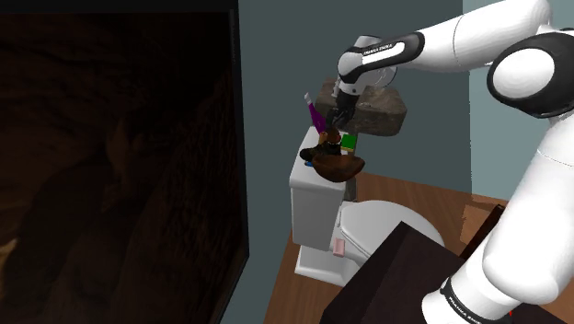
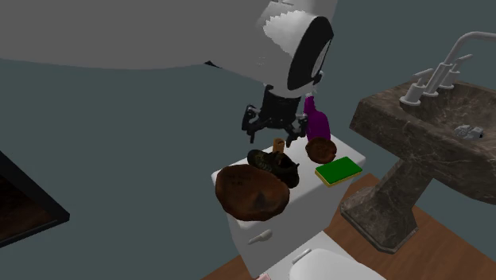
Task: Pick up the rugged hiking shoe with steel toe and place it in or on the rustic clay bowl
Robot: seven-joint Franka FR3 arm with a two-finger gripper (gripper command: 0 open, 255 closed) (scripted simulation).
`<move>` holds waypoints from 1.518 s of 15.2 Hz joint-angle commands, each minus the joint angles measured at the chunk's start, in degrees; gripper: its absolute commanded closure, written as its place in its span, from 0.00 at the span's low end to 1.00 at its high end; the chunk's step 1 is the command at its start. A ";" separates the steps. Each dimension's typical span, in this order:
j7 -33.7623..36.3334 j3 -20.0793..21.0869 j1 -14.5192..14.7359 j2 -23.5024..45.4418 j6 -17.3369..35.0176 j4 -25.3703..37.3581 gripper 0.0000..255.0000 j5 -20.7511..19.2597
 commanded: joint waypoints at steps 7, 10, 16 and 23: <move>-3.85 -0.04 -4.17 16.78 -2.44 18.46 0.00 4.35; -4.08 0.20 -4.11 17.68 -0.63 17.53 0.00 4.70; -4.46 0.57 -4.02 19.22 2.03 16.36 0.00 5.30; -4.45 0.57 -4.02 19.22 2.02 16.37 1.00 5.29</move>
